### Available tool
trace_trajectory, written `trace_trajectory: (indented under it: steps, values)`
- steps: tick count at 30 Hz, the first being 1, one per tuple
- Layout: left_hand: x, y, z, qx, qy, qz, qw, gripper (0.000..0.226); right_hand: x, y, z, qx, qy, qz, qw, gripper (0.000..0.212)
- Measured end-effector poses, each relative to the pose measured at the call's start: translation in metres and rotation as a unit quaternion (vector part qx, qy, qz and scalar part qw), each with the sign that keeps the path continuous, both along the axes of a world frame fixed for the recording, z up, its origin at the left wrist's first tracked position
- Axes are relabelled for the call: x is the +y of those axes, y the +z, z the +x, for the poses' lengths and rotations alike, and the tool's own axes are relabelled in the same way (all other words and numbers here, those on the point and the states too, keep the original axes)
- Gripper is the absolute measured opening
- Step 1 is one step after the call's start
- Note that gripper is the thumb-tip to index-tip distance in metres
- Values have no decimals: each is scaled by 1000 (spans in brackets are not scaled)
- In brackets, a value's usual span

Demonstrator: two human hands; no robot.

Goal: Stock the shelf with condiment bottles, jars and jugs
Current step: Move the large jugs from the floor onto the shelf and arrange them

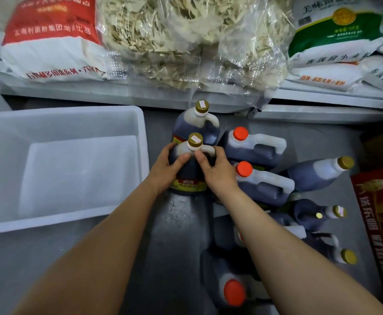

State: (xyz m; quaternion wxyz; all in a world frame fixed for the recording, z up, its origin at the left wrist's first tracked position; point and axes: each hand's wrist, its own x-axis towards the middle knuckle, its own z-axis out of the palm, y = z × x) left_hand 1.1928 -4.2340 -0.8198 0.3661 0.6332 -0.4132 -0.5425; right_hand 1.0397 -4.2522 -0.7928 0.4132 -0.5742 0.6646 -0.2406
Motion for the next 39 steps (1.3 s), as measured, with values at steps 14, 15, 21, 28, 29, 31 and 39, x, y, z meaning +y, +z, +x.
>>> trace_trajectory:
  steps: [14, 15, 21, 28, 29, 31, 39]
  values:
    - [4, 26, -1, -98, -20, 17, 995, 54, 2, 14, 2, -57, -49, 9, 997, 32]
    - [10, 35, -3, -106, -18, 15, 994, 52, 7, 21, 1, -55, -50, 6, 997, 30]
    - [44, 134, -12, -125, -9, 44, 991, 68, 27, 120, -9, -54, -55, 44, 996, 34]
    - [47, 305, -12, -63, 15, 41, 997, 65, 27, 297, -19, -77, -53, 64, 994, 38]
    - [46, 332, -13, -45, 14, 43, 998, 67, 25, 324, -19, -73, -48, 57, 995, 39]
    - [45, 389, -13, -30, 6, 36, 999, 68, 21, 383, -22, -60, -33, 41, 997, 41]
    - [15, 632, -16, -77, -36, -42, 996, 61, 1, 641, -37, -76, -37, -9, 996, 44]
